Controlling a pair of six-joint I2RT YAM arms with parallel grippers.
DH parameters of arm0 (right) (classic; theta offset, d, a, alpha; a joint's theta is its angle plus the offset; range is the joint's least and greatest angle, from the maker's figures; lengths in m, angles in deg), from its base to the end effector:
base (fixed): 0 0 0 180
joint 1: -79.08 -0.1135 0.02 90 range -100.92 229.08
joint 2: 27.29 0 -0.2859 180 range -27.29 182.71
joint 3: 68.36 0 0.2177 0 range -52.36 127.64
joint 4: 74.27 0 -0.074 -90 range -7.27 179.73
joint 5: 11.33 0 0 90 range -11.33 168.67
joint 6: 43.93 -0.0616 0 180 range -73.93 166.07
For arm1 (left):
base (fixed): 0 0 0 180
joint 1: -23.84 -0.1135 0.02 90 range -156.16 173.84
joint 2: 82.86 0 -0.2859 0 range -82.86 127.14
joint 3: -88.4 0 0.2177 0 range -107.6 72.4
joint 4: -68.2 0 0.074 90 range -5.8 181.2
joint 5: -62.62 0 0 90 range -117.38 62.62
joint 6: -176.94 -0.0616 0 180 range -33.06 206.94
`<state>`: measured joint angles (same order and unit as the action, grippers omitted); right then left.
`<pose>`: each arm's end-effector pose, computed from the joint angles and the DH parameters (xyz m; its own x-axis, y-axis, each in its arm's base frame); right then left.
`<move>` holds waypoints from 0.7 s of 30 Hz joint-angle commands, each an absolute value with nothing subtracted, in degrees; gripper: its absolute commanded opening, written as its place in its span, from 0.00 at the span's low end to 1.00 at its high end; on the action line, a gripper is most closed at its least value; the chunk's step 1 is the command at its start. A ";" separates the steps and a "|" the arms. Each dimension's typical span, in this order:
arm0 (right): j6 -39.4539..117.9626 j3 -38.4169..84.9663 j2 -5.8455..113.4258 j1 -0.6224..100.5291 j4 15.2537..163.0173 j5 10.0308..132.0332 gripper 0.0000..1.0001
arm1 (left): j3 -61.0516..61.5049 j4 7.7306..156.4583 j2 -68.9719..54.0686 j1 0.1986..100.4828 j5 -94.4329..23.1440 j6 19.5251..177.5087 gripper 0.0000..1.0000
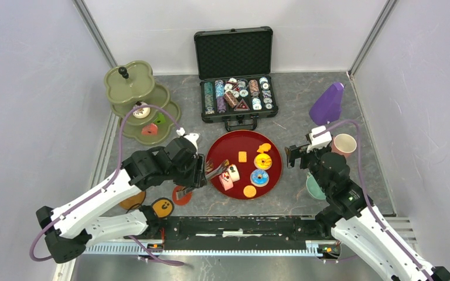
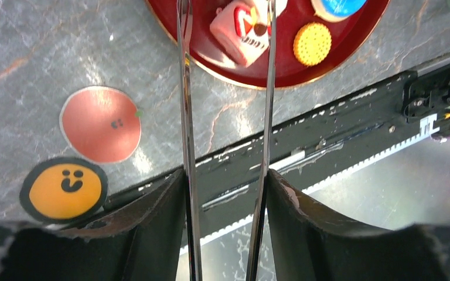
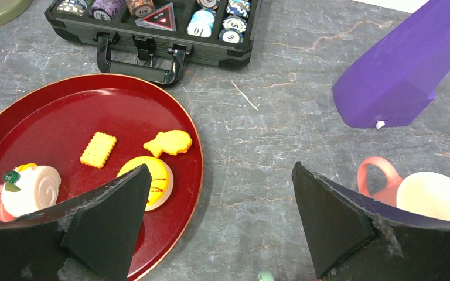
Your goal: Serve the afternoon tea
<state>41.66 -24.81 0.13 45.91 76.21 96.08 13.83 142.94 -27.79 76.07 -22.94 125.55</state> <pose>0.0976 0.0418 0.2749 -0.2147 -0.0527 -0.9753 -0.2627 0.9649 0.0057 0.0887 -0.1067 0.3093 -0.8681 0.1046 -0.4852 0.2807 0.9097 -0.3061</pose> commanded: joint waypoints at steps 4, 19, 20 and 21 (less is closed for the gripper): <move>41.39 -22.91 2.60 45.68 78.99 95.64 0.98 | 11.93 149.53 -31.11 77.15 -26.93 130.78 0.58; 41.88 -23.70 3.03 45.68 80.48 95.65 0.98 | 12.47 145.22 -23.13 78.93 -33.87 131.91 0.59; 41.78 -23.77 2.72 45.68 80.50 95.72 0.98 | 12.37 144.82 -22.66 79.07 -33.65 132.12 0.59; 41.79 -24.03 2.52 45.68 80.65 95.68 0.98 | 12.21 144.23 -22.12 79.32 -33.54 132.34 0.58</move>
<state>41.60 -24.81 3.74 45.91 77.94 95.45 13.83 147.46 -23.42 78.43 -33.56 130.29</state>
